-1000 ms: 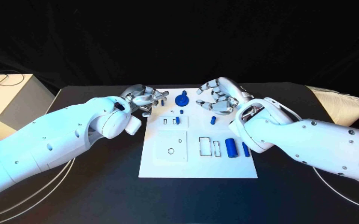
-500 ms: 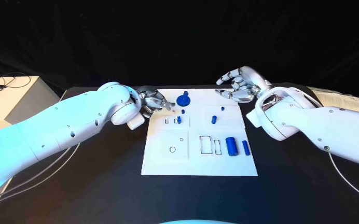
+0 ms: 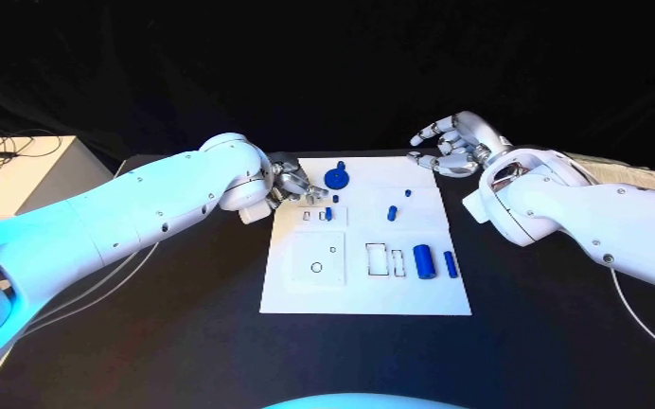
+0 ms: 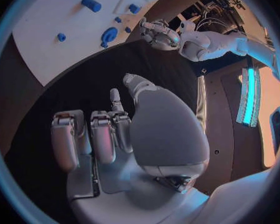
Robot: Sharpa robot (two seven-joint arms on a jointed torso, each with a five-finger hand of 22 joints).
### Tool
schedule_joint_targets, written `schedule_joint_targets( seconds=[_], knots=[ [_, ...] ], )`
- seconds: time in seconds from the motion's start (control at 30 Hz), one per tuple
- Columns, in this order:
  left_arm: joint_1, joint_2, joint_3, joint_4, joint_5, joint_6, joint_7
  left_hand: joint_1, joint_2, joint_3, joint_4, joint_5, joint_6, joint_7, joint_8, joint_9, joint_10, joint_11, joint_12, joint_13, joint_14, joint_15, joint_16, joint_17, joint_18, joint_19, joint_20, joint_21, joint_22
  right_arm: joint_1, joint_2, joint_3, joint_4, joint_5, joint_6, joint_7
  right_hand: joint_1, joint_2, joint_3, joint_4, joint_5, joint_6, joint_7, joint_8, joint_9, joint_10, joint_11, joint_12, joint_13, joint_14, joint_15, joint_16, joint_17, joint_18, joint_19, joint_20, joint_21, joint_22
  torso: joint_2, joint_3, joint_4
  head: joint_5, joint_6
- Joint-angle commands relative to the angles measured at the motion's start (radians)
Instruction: Assemble the parts on the task board
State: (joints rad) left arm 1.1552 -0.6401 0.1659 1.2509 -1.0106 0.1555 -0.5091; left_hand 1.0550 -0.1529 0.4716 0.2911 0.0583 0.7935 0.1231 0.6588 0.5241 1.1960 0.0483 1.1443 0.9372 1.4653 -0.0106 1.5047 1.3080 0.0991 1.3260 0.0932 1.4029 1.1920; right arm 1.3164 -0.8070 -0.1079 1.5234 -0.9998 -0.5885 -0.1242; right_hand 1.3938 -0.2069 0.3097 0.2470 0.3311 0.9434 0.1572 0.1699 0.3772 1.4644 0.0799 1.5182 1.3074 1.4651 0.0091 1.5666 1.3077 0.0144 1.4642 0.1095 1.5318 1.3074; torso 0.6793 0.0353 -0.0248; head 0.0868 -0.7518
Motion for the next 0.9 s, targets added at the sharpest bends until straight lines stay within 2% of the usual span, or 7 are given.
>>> schedule_joint_targets(
  seconds=[0.03, 0.27, 0.33, 0.53, 0.77, 0.9],
  knots=[
    [0.007, 0.015, -0.002, -0.015, -0.04, 0.087, -0.021, -0.018, -0.001, -0.013, 0.0, -0.005, -0.004, -0.004, 0.002, 0.008, -0.007, -0.003, -0.005, 0.0, 0.061, -0.006, -0.003, 0.16, -0.02, 0.004, -0.005, 0.003, 0.0, 0.002, 0.0, 0.001, -0.002, -0.005, 0.003, -0.02, -0.011, -0.002, 0.001, 0.007, 0.005, -0.003, 0.001, 0.006, 0.002, 0.05, -0.005, -0.002, 0.206, 0.103, -0.008, 0.0, 0.252, -0.003, 0.086, -0.006, -0.003, 0.23, 0.002, 0.0014, -0.0018, -0.003, -0.005],
    [0.02, 0.039, -0.012, -0.036, -0.047, 0.138, -0.026, -0.042, -0.003, -0.034, 0.0, -0.005, -0.009, -0.003, 0.001, 0.025, -0.012, -0.003, -0.008, -0.001, 0.06, -0.006, -0.004, 0.16, -0.02, 0.002, -0.005, 0.003, 0.001, 0.005, 0.0, 0.001, -0.004, -0.009, -0.001, -0.028, -0.013, -0.004, 0.0, 0.008, 0.007, -0.005, 0.001, 0.006, 0.002, 0.049, -0.005, -0.003, 0.205, 0.103, -0.008, 0.0, 0.252, -0.003, 0.086, -0.006, -0.003, 0.23, 0.006, 0.0046, -0.0053, -0.006, -0.008],
    [0.022, 0.046, -0.014, -0.041, -0.045, 0.147, -0.027, -0.044, -0.001, -0.036, 0.0, -0.004, -0.01, -0.004, 0.001, 0.028, -0.012, -0.003, -0.008, -0.001, 0.06, -0.006, -0.003, 0.161, -0.02, 0.002, -0.005, 0.003, 0.001, 0.006, 0.001, 0.001, -0.004, -0.011, -0.002, -0.031, -0.013, -0.004, 0.0, 0.008, 0.007, -0.005, 0.001, 0.006, 0.002, 0.049, -0.005, -0.003, 0.205, 0.103, -0.008, 0.0, 0.252, -0.003, 0.086, -0.006, -0.003, 0.23, 0.005, 0.0033, -0.0034, -0.008, -0.01],
    [0.026, 0.066, -0.021, -0.062, -0.051, 0.187, -0.031, -0.014, 0.022, -0.018, -0.011, -0.003, -0.018, -0.003, -0.005, 0.049, -0.021, -0.003, -0.015, -0.007, 0.06, -0.005, -0.003, 0.161, -0.02, 0.002, -0.005, 0.004, 0.004, 0.006, 0.002, 0.001, -0.006, -0.018, -0.003, -0.042, -0.012, -0.003, 0.001, 0.008, 0.008, -0.006, 0.001, 0.006, 0.003, 0.048, -0.005, -0.004, 0.204, 0.103, -0.008, 0.0, 0.252, -0.003, 0.086, -0.006, -0.003, 0.23, 0.006, 0.0023, -0.0044, -0.011, -0.015],
    [0.026, 0.082, -0.023, -0.078, -0.055, 0.207, -0.033, -0.009, 0.022, -0.015, -0.013, -0.003, -0.019, -0.002, -0.006, 0.052, -0.022, -0.002, -0.015, -0.007, 0.059, -0.005, -0.003, 0.161, -0.02, 0.002, -0.004, 0.004, 0.004, 0.006, 0.002, 0.001, -0.007, -0.023, -0.005, -0.05, -0.01, -0.003, 0.003, 0.007, 0.009, -0.007, 0.001, 0.006, 0.003, 0.049, -0.006, -0.004, 0.204, 0.103, -0.008, 0.0, 0.251, -0.003, 0.086, -0.006, -0.003, 0.23, 0.007, 0.0009, -0.0013, -0.014, -0.017],
    [0.026, 0.089, -0.023, -0.084, -0.055, 0.208, -0.033, -0.007, 0.022, -0.014, -0.013, -0.003, -0.02, -0.002, -0.006, 0.054, -0.024, -0.002, -0.016, -0.009, 0.059, -0.005, -0.004, 0.161, -0.02, 0.001, -0.004, 0.004, 0.003, 0.007, 0.003, 0.001, -0.007, -0.025, -0.005, -0.052, -0.01, -0.003, 0.003, 0.007, 0.009, -0.007, 0.001, 0.006, 0.003, 0.049, -0.006, -0.004, 0.204, 0.103, -0.008, 0.0, 0.251, -0.003, 0.086, -0.006, -0.003, 0.23, 0.008, 0.0013, -0.0029, -0.013, -0.018]
  ],
)
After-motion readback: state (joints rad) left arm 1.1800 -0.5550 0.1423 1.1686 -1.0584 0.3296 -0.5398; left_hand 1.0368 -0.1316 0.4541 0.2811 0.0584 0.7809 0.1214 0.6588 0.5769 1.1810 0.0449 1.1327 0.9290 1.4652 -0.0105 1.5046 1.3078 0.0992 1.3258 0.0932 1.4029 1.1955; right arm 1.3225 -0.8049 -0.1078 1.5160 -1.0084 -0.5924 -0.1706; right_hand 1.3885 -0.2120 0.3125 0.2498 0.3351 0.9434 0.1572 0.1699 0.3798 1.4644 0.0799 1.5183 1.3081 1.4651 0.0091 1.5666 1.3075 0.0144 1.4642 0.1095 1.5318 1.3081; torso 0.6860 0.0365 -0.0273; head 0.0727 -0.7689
